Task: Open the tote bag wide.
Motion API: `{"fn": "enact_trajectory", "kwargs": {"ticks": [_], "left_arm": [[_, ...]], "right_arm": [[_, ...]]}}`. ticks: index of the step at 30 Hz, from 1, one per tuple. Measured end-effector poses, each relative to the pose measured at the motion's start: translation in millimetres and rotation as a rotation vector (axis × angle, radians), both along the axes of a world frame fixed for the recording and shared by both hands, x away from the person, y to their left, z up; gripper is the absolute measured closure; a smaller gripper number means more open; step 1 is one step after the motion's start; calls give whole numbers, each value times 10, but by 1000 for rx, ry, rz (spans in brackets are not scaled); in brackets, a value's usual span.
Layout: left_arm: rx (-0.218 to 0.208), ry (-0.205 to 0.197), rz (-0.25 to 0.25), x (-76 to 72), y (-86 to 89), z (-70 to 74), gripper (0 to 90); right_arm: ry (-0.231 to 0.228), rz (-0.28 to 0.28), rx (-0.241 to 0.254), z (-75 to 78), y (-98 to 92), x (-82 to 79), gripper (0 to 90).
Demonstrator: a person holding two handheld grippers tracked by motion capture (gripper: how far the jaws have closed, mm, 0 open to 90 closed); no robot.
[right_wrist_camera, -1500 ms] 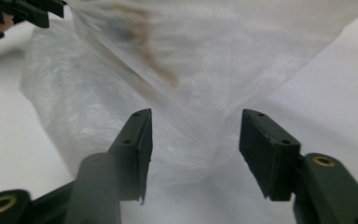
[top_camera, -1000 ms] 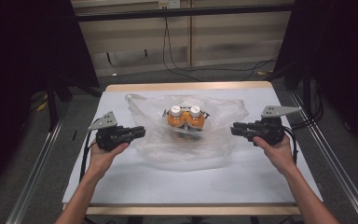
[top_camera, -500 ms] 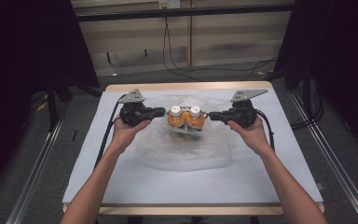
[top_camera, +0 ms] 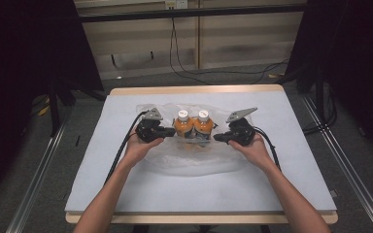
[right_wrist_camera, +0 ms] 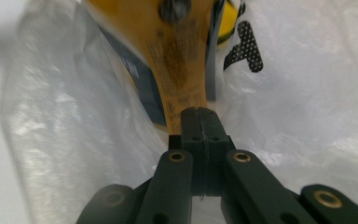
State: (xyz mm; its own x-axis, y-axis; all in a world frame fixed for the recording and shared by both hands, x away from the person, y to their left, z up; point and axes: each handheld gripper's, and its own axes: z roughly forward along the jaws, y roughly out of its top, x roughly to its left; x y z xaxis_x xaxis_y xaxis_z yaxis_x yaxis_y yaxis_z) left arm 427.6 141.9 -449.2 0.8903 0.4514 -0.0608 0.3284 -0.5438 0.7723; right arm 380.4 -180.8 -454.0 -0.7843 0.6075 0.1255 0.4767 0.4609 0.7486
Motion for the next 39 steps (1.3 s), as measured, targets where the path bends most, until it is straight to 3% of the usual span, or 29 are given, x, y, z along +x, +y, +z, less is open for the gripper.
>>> {"fn": "enact_trajectory", "kwargs": {"ticks": [10, 11, 12, 17, 18, 19, 20, 23, 25, 26, 28, 34, 37, 39], "left_arm": [[117, 43, -24, 33, -58, -270, 813], [158, 40, -41, 36, -37, -290, 814], [127, 45, -21, 29, -27, -304, 819], [201, 53, -36, 43, -20, -246, 842], [204, 53, -47, 43, -18, -243, 868], [235, 40, -76, 46, -1, -232, 881], [208, 62, -59, 12, -6, -236, 897], [244, 52, -84, -67, 46, -211, 900], [237, 56, -78, -129, 82, -210, 900], [268, 51, -107, -137, 118, -194, 900], [259, 59, -99, -193, 158, -192, 900], [314, 51, -135, -341, 231, -150, 900], [299, 46, -157, -415, 227, -141, 900], [253, 40, -174, -443, 212, -99, 900]], "right_arm": [[56, -8, -91, -225, 40, 28, 900], [52, -6, -102, -237, 45, 26, 900], [51, -2, -117, -248, 49, 23, 900], [66, 9, -122, -243, 31, 11, 900], [70, 21, -125, -241, 26, 9, 900], [83, 30, -127, -235, 21, -6, 900], [83, 37, -131, -230, 14, -21, 900], [92, 46, -131, -227, -14, -72, 900], [101, 57, -124, -226, -37, -85, 900], [104, 56, -122, -225, -42, -92, 900], [109, 59, -127, -220, -47, -113, 900], [105, 79, -147, -204, -84, -211, 900], [113, 77, -154, -194, -93, -246, 900], [105, 81, -157, -194, -88, -240, 900]]}}
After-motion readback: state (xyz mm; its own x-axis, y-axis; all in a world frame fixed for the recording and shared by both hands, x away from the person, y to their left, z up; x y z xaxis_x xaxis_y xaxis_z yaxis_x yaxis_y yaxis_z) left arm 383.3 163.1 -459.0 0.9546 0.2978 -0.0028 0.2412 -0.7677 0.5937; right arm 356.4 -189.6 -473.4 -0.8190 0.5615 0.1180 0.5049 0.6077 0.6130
